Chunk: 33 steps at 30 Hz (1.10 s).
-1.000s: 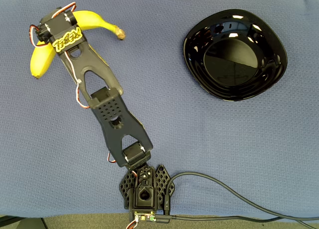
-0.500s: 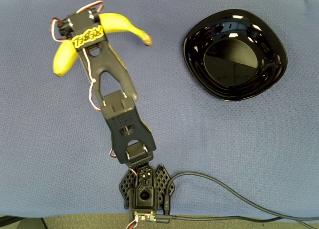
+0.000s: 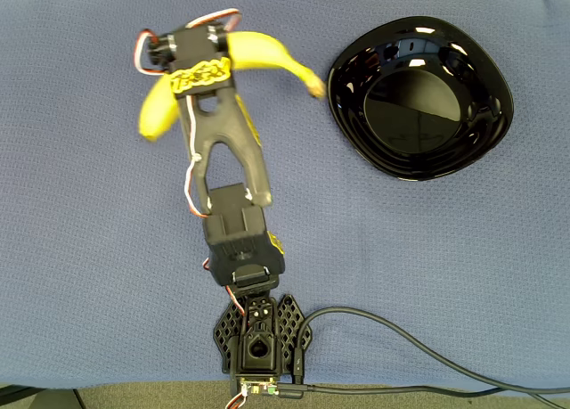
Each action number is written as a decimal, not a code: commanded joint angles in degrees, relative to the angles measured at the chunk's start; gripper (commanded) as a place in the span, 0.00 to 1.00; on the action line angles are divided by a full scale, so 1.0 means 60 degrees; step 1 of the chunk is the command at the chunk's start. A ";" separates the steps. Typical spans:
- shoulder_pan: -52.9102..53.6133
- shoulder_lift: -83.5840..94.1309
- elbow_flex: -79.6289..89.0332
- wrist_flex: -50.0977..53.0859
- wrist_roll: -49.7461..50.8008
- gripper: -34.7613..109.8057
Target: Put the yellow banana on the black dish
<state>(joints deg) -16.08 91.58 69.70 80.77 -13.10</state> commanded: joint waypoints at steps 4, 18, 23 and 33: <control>0.1260 0.1919 0.1143 -0.0337 -0.0234 0.24; 0.4307 0.2300 0.2402 -0.0557 -0.0161 0.24; 0.5361 0.1948 0.2344 -0.0674 -0.0337 0.24; 0.6870 0.0615 0.1421 -0.1304 -0.0439 0.24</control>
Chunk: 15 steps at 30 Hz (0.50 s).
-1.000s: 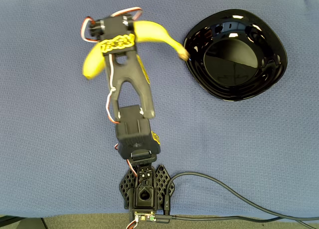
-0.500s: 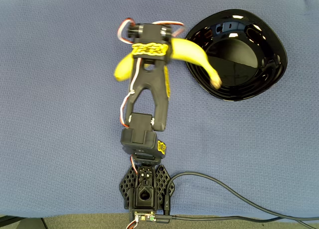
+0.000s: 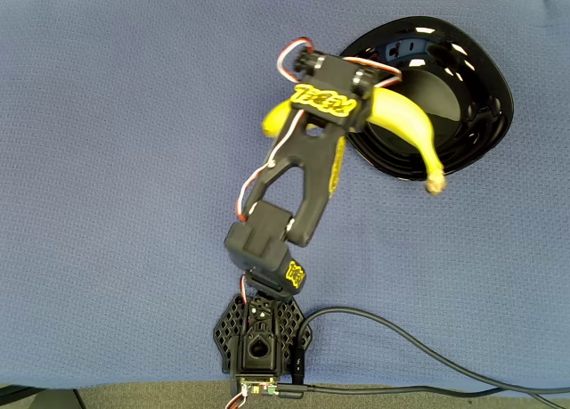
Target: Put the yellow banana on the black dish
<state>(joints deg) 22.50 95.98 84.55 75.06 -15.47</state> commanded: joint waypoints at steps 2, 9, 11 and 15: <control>0.0645 -0.0513 -0.1318 -0.0366 -0.0103 0.24; 0.1187 -0.1582 -0.2183 -0.0630 -0.0161 0.24; 0.1260 -0.1816 -0.2476 -0.0645 -0.0161 0.24; 0.1392 -0.2314 -0.3120 -0.0659 -0.0088 0.24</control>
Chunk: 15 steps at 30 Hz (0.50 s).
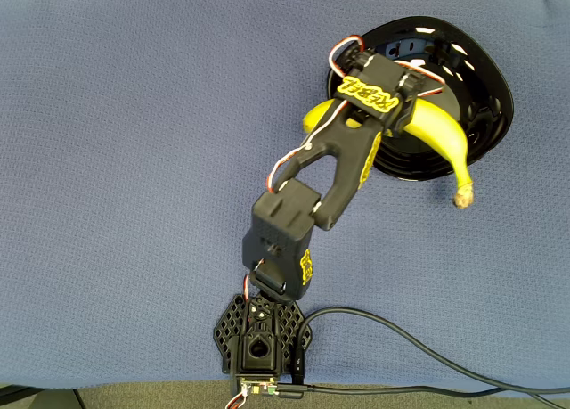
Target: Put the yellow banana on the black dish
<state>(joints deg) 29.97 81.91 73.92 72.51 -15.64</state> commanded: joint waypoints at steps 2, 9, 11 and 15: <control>0.0220 -0.0234 -0.1655 -0.0249 -0.0073 0.24; 0.0469 -0.1157 -0.2769 -0.0293 -0.0132 0.24; 0.0542 -0.1450 -0.3105 -0.0293 -0.0146 0.24; 0.0688 -0.2021 -0.3735 -0.0308 -0.0161 0.24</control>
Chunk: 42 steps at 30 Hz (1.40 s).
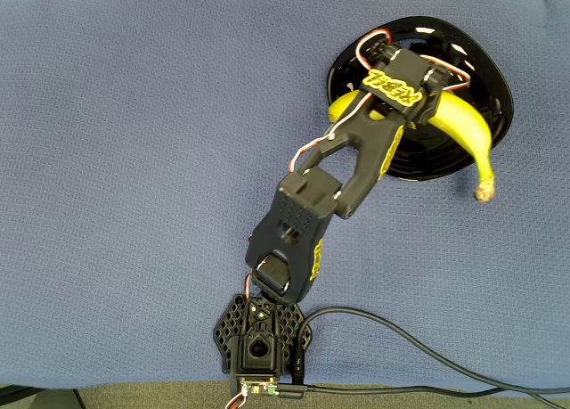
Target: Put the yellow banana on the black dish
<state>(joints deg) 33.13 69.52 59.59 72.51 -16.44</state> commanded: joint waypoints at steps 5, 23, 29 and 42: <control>0.0249 -0.0732 -0.2212 -0.0308 -0.0015 0.24; -0.0176 -0.2139 -0.4233 -0.0571 0.0352 0.24; -0.0220 -0.2461 -0.4585 -0.0586 0.0483 0.24; -0.0205 -0.3354 -0.4966 -0.0659 0.0469 0.24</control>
<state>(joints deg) 32.26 47.29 34.98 70.66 -13.80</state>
